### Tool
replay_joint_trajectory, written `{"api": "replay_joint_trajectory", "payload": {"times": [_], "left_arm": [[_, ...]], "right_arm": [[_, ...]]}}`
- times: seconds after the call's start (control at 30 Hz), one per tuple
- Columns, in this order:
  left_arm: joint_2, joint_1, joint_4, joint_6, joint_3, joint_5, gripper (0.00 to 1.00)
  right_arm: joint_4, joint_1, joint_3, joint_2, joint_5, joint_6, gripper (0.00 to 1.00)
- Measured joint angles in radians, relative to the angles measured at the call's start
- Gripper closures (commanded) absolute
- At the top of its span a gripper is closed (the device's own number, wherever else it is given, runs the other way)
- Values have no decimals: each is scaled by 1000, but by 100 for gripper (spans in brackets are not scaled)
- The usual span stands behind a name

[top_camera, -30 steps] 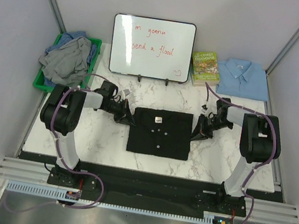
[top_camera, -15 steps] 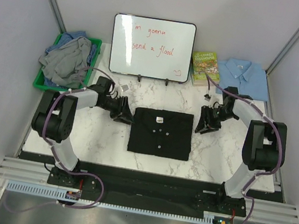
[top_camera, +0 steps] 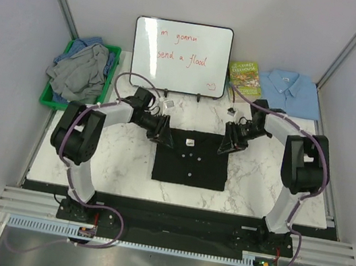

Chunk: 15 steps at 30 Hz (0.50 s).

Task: Fold and stack the long sleeve shirts
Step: Fold the shirt

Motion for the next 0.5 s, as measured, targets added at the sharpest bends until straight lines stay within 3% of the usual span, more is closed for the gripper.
{"api": "replay_joint_trajectory", "payload": {"times": [0.13, 0.27, 0.37, 0.47, 0.5], "left_arm": [[120, 42, 4, -1, 27, -49, 61], [172, 99, 0, -15, 73, -57, 59], [138, 114, 11, -1, 96, -80, 54], [13, 91, 5, 58, 93, -128, 48], [-44, 60, 6, 98, 88, -150, 48]], "right_arm": [[76, -29, 0, 135, 37, 28, 60], [90, -55, 6, 143, 18, 66, 58], [107, -66, 6, 95, 17, 84, 53], [141, -93, -34, -54, 6, 124, 48], [161, -108, -67, -122, 4, 149, 41]]}}
